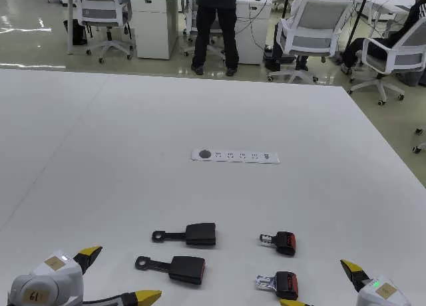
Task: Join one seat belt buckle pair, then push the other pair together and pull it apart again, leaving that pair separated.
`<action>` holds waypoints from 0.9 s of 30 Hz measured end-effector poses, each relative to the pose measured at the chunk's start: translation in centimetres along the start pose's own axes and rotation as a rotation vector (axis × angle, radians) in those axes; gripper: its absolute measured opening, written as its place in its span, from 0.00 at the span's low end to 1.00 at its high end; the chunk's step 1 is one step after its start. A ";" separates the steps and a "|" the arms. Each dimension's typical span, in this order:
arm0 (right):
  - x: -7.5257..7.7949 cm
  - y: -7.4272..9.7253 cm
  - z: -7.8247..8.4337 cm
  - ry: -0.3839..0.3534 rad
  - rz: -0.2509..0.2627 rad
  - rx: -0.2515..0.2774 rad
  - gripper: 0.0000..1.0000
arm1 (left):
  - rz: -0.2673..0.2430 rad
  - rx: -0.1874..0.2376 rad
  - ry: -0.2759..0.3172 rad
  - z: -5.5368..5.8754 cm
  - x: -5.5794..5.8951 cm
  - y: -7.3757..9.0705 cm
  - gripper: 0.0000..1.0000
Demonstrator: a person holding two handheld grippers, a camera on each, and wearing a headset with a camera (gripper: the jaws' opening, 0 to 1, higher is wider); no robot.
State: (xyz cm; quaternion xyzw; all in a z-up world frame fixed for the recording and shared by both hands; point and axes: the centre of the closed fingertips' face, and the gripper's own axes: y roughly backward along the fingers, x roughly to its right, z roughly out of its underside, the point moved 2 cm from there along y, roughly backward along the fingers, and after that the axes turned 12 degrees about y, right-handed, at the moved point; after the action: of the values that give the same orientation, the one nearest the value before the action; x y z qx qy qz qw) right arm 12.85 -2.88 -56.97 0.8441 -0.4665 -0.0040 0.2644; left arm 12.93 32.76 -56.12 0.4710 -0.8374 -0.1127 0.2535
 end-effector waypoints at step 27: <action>-0.2 -0.2 0.3 -0.005 -0.003 -0.006 0.96 | -0.001 -0.001 0.006 0.1 0.1 0.0 0.99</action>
State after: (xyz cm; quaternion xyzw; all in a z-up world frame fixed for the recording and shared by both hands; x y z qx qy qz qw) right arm 12.87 -2.77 -57.35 0.8440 -0.4659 -0.0081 0.2657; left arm 12.89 32.65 -56.15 0.4719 -0.8362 -0.1117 0.2560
